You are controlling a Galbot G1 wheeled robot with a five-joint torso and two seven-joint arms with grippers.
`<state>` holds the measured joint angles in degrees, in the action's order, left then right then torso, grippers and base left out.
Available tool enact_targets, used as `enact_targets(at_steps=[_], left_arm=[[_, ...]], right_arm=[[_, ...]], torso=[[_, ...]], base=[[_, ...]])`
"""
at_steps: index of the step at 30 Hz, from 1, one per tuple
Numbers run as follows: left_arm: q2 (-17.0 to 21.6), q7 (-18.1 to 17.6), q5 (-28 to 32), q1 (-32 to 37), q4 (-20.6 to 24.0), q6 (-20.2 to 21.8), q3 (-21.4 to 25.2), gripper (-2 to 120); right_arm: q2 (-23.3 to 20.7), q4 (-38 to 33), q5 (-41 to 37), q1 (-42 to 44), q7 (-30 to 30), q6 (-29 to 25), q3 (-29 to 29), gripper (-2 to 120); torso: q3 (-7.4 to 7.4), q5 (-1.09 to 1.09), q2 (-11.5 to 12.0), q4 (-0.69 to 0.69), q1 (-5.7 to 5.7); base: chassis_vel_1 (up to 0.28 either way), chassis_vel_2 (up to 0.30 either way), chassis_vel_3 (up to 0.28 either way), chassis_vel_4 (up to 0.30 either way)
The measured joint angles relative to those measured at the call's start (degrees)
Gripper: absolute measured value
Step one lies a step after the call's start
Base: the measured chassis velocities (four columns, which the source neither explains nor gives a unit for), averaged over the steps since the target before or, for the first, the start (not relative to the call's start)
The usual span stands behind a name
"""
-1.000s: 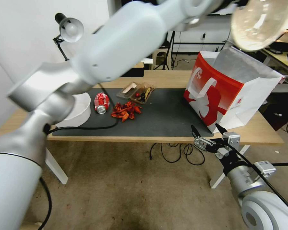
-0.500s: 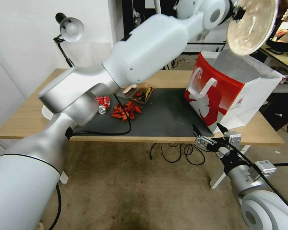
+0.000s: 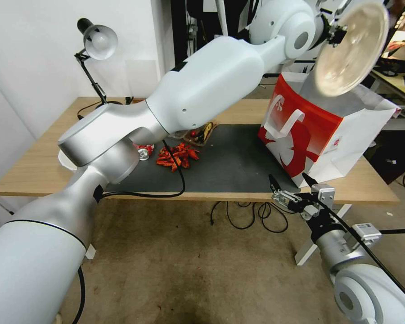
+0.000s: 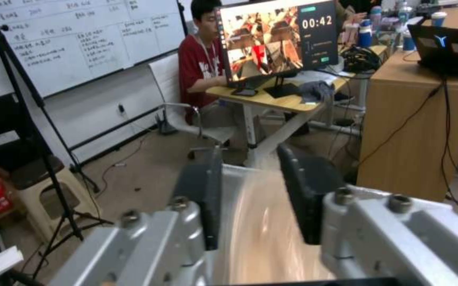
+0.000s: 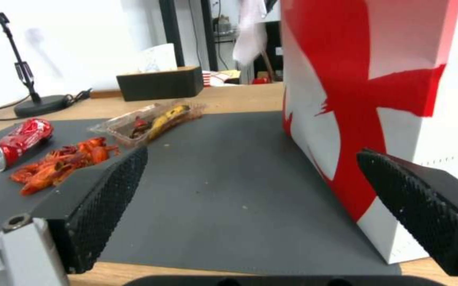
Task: Pick up the trash from the table and place it into the takeout bag.
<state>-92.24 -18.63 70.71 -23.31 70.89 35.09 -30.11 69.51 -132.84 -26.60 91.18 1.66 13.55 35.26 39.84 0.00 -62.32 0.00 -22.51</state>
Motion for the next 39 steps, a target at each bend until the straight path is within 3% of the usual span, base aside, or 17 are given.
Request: enact_targets(at_steps=[10,15,18,19,21,23,25,27,29,30,32,33,35,36,39], left_arm=[[0.06,-0.89,1.06,-0.49,1.07,0.3,0.89,69],[2.3,-1.55,1.91,-0.87,2.69,0.12,2.81,85],[8.7,-1.67,3.3,-0.41,8.37,-0.96,4.79,98],[8.7,-1.67,3.3,-0.41,8.37,-0.96,4.79,98],[13.81,-1.7,3.89,0.79,12.03,-1.14,6.7,100],[15.3,-1.72,3.95,1.28,12.9,-1.21,7.36,100],[19.82,-1.72,4.26,2.92,15.32,-1.87,9.76,100],[21.09,-1.68,4.49,3.44,15.98,-2.16,10.48,100],[26.2,-1.45,6.08,6.05,18.63,-3.58,13.61,100],[26.2,-1.45,6.08,6.05,18.63,-3.58,13.61,100],[30.64,-1.22,7.29,9.76,21.36,-4.9,16.42,100],[30.64,-1.22,7.29,9.76,21.36,-4.9,16.42,100],[36.47,-1.09,8.0,15.79,26.05,-6.61,20.51,100],[36.47,-1.09,8.0,15.79,26.05,-6.61,20.51,100],[43.68,-1.38,8.0,25.84,34.44,-9.46,27.28,100]], right_arm=[[0.38,0.21,0.48,-0.41,0.0,-0.01,-1.1,100],[0.25,0.08,0.49,-0.46,0.0,-0.01,-1.3,100],[0.12,-1.04,0.44,-0.27,0.0,-0.02,-1.7,100],[0.12,-1.04,0.44,-0.27,0.0,-0.02,-1.7,100],[0.13,-1.48,0.42,-0.29,0.0,-0.19,-1.92,100],[0.12,-1.54,0.42,-0.34,-0.01,-0.34,-1.97,100],[-0.13,-1.58,0.42,-0.69,-0.07,-0.91,-2.02,100],[-0.21,-1.59,0.42,-0.77,-0.09,-1.0,-2.0,100],[-0.55,-1.65,0.28,-1.13,-0.27,-1.46,-1.57,100],[-0.55,-1.65,0.28,-1.13,-0.27,-1.46,-1.57,100],[-0.68,-1.65,0.18,-1.32,-0.5,-1.98,-1.38,100],[-0.68,-1.65,0.18,-1.32,-0.5,-1.98,-1.38,100],[-0.7,-1.65,0.16,-1.4,-0.73,-2.25,-1.49,100],[-0.7,-1.65,0.16,-1.4,-0.73,-2.25,-1.49,100],[-0.67,-1.65,0.16,-1.62,-1.29,-2.3,-1.98,100]], torso=[[0.0,0.0,0.0,0.0,0.0],[0.0,0.0,0.0,-0.01,0.0],[0.0,0.01,0.0,0.0,0.0],[0.0,0.01,0.0,0.0,0.0],[0.0,0.02,0.0,0.01,0.0],[0.0,0.02,-0.01,0.01,0.0],[0.0,0.03,0.0,0.01,0.0],[0.0,0.03,0.0,0.01,0.0],[0.0,0.03,0.0,0.01,0.0],[0.0,0.03,0.0,0.01,0.0],[0.0,0.02,0.0,0.0,0.0],[0.0,0.02,0.0,0.0,0.0],[0.0,0.03,0.0,0.0,0.0],[0.0,0.03,0.0,0.0,0.0],[-0.01,0.02,-0.01,0.03,0.0]], base=[[0.0,0.0,0.0,0.0],[0.0,0.0,0.0,0.0],[0.0,0.0,0.0,0.0],[0.0,0.0,0.0,0.0],[0.0,0.0,0.0,0.0],[0.0,0.0,0.0,0.0],[0.0,0.0,0.0,0.0],[0.0,0.0,0.0,0.0],[0.0,0.0,0.0,0.0],[0.0,0.0,0.0,0.0],[0.0,0.0,0.0,0.0],[0.0,0.0,0.0,0.0],[0.0,0.0,0.0,0.0],[0.0,0.0,0.0,0.0],[0.0,0.0,0.0,0.0]])
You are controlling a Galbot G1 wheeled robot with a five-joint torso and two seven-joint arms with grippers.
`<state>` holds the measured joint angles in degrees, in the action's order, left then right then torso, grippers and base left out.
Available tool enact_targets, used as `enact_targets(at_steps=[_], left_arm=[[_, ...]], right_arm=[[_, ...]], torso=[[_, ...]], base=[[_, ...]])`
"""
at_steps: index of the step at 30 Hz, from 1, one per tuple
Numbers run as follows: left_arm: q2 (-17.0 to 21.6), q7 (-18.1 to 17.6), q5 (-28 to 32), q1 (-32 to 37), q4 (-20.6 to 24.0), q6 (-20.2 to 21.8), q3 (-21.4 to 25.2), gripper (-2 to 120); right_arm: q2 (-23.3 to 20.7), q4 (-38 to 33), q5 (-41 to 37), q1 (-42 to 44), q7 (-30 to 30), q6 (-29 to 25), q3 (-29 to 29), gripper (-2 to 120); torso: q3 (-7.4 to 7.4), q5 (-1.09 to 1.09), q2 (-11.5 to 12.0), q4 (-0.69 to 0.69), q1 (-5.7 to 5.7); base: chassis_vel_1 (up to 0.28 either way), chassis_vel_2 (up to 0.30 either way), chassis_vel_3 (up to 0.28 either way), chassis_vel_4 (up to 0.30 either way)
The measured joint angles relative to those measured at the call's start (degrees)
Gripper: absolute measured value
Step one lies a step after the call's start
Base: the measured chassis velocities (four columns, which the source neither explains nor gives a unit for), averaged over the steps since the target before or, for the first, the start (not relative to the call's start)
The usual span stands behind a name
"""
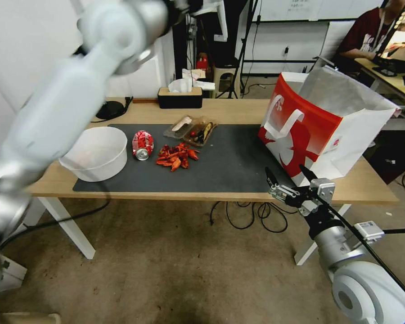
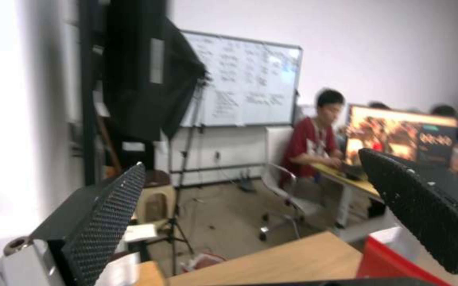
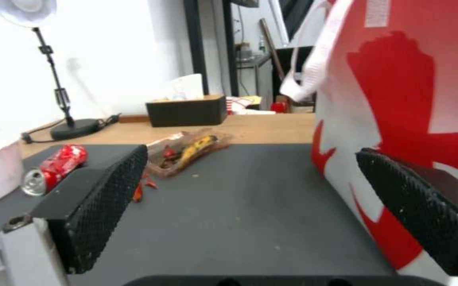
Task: Pick up the trash from the table and place it into the takeout bag.
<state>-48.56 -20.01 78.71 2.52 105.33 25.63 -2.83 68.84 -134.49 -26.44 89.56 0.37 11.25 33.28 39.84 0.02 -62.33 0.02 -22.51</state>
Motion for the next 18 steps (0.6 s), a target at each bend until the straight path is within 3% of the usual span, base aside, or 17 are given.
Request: enact_targets(at_steps=[2,4,5,7,9,11,13,15,18], left_arm=[[1.16,-0.22,-0.17,2.23,1.59,-0.55,1.36,100],[4.74,-0.35,-2.68,12.48,7.34,-2.57,6.86,100],[4.74,-0.35,-2.68,12.48,7.34,-2.57,6.86,100],[6.85,-0.12,-6.39,21.95,12.46,-5.11,12.28,100],[7.21,-0.04,-8.09,26.09,14.72,-6.11,14.98,100],[7.25,0.05,-9.75,30.14,16.81,-6.8,17.51,100],[5.99,0.97,-14.6,42.47,22.05,-8.13,24.41,100],[5.27,1.46,-16.05,45.68,23.28,-8.61,26.18,100],[1.72,4.12,-22.02,58.52,26.58,-10.22,31.02,100]], right_arm=[[-0.02,0.01,0.0,-0.09,-0.12,-0.01,-0.06,100],[-0.15,0.02,-0.13,-0.23,-0.42,-0.24,-0.1,100],[-0.15,0.02,-0.13,-0.23,-0.42,-0.24,-0.1,100],[-0.33,0.01,-0.3,-0.19,-0.8,-0.77,0.18,100],[-0.35,-0.02,-0.4,-0.1,-0.98,-0.97,0.35,100],[-0.39,-0.16,-0.57,-0.04,-1.13,-1.13,0.52,100],[-0.37,-0.49,-0.82,0.03,-1.24,-1.28,0.84,100],[-0.29,-0.61,-0.85,0.05,-1.25,-1.3,0.9,100],[-0.01,-0.92,-0.86,0.5,-1.26,-1.43,1.13,100]], torso=[[-0.01,-0.01,-0.01,0.01,0.01],[0.01,0.03,0.0,-0.03,0.0],[0.01,0.03,0.0,-0.03,0.0],[0.0,-0.02,0.0,-0.02,0.0],[0.0,-0.02,0.0,-0.01,0.01],[0.0,-0.05,0.0,-0.03,0.01],[0.0,0.01,0.0,-0.03,0.01],[0.0,-0.02,0.0,-0.04,0.01],[0.0,0.0,0.0,-0.03,0.01]], base=[[0.0,0.0,0.0,0.0],[0.0,0.0,0.0,0.0],[0.0,0.0,0.0,0.0],[0.0,0.0,0.0,0.0],[0.0,0.0,0.0,0.0],[0.0,0.0,0.0,0.0],[0.0,0.0,0.0,0.0],[0.0,0.0,0.0,0.0],[0.0,0.0,0.0,0.0]])
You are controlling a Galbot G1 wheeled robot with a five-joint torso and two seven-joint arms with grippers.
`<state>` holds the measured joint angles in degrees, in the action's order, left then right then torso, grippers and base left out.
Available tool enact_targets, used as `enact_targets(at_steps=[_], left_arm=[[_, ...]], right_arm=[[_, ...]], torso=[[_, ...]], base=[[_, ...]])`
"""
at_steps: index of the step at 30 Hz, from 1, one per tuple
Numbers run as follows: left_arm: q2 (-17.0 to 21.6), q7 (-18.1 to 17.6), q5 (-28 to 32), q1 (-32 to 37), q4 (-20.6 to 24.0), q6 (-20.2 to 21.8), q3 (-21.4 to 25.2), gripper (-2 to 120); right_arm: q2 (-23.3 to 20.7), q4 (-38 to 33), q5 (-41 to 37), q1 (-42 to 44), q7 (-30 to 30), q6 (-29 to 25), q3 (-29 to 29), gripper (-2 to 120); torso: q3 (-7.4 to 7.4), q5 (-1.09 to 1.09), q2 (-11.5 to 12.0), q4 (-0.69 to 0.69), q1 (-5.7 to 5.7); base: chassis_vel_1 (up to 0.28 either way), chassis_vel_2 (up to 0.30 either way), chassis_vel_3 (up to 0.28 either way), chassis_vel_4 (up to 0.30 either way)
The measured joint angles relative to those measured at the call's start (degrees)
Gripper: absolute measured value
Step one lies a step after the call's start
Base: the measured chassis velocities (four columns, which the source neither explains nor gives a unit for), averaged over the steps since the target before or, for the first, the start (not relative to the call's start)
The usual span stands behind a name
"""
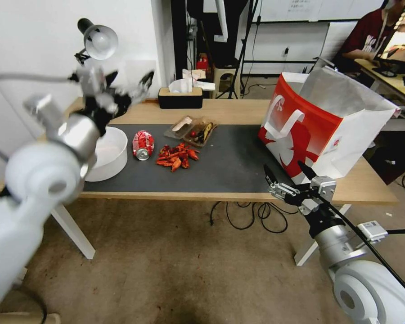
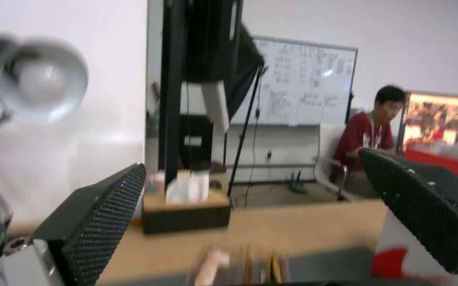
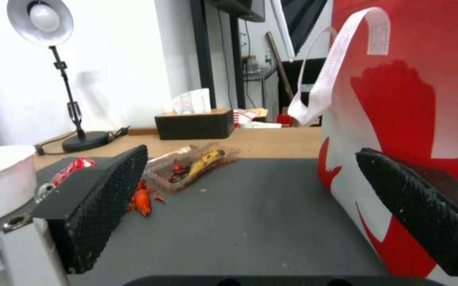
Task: Pick up the trash from the table and place it into the takeout bag.
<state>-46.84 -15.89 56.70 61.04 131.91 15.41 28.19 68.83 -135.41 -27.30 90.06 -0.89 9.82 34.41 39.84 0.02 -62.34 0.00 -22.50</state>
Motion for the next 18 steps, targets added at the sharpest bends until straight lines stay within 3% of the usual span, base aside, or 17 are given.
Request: enact_targets(at_steps=[5,8,18], left_arm=[[-3.17,2.35,-6.55,9.03,1.48,-2.23,1.33,100],[-6.88,4.18,-15.91,16.84,3.11,-4.68,2.61,100],[-12.68,5.7,-22.45,26.15,5.89,-7.35,6.43,100]], right_arm=[[0.12,-0.27,0.0,0.42,0.0,-0.51,0.45,100],[0.24,-0.78,-0.25,0.76,0.03,-0.88,1.08,100],[0.78,-0.96,-0.03,1.26,0.08,-2.21,1.75,100]], torso=[[0.0,-0.02,0.0,0.0,0.0],[0.01,-0.02,0.0,-0.02,0.0],[0.0,-0.02,0.0,0.0,0.0]], base=[[0.0,0.0,0.0,0.0],[0.0,0.0,0.0,0.0],[0.0,0.0,0.0,0.0]])
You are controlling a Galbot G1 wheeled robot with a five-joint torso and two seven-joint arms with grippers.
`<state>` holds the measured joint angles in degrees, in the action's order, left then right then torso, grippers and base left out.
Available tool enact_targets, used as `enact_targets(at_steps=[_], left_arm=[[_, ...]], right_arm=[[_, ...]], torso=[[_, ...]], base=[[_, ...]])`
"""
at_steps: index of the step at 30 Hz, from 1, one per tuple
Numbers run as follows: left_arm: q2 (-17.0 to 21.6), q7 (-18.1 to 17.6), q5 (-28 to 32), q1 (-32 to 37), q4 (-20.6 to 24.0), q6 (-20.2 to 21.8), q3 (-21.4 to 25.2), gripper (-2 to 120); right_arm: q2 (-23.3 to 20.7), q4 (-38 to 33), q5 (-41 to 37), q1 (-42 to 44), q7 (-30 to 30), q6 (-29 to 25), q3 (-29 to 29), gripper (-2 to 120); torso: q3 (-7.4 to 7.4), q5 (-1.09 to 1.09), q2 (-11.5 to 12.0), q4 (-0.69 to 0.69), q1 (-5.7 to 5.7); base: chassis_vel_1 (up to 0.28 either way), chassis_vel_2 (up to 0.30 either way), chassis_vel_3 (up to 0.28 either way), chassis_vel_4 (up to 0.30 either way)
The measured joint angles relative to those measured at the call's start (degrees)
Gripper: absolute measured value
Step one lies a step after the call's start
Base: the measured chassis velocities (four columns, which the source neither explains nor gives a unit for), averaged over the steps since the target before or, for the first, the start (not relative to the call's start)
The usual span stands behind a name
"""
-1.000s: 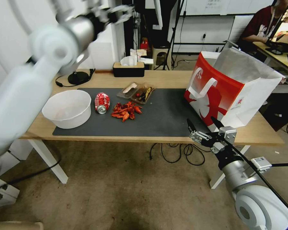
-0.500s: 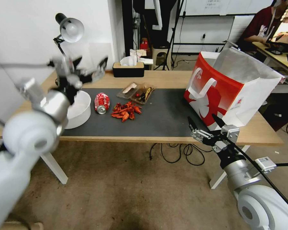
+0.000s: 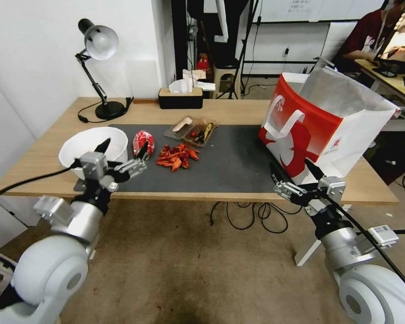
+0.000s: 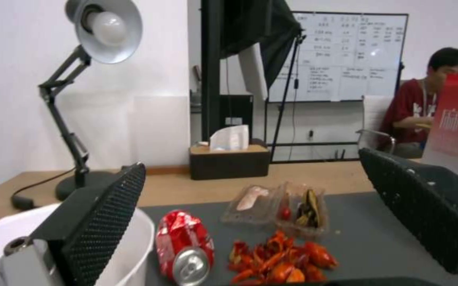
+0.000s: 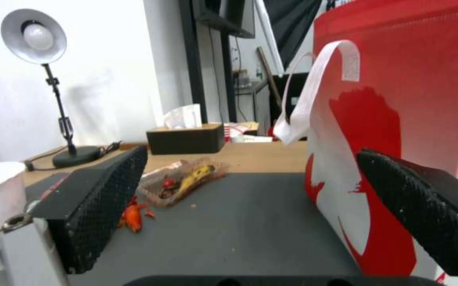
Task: Pick up the trash from the table and place it into the takeout bag.
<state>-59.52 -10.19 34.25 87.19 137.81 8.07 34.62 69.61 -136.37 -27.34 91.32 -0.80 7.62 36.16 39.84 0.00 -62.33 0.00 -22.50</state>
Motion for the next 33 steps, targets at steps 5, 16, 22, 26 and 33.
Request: enact_targets(at_steps=[5,16,22,26,33], left_arm=[[-2.47,0.44,-2.25,4.37,0.69,-2.28,0.82,100],[-3.07,0.53,-3.19,5.38,0.98,-3.11,0.59,100],[-3.25,0.38,-4.3,5.95,1.21,-2.6,-0.86,100],[-0.71,-0.17,-3.26,1.96,1.51,2.71,-0.63,100],[10.38,-2.57,9.37,-16.7,-2.06,15.79,-1.99,100]], right_arm=[[0.33,0.06,0.02,-0.32,0.06,-0.2,0.2,100],[0.55,-0.34,0.1,-0.03,0.09,-0.21,0.06,100],[0.77,-0.36,0.46,0.28,0.09,-0.16,-0.36,100],[0.81,-0.27,0.79,0.52,0.09,-0.13,-0.6,100],[0.03,-0.04,0.87,0.56,0.09,0.22,-0.56,100]], torso=[[0.0,0.0,0.0,0.0,-0.01],[0.01,0.01,0.01,0.0,-0.01],[0.01,0.01,0.01,0.01,0.0],[0.01,0.01,0.01,0.01,0.0],[0.01,0.01,0.02,-0.01,-0.02]], base=[[0.0,0.0,0.0,0.0],[0.0,0.0,0.0,0.0],[0.0,0.0,0.0,0.0],[0.0,0.0,0.0,0.0],[0.0,0.0,0.0,0.0]])
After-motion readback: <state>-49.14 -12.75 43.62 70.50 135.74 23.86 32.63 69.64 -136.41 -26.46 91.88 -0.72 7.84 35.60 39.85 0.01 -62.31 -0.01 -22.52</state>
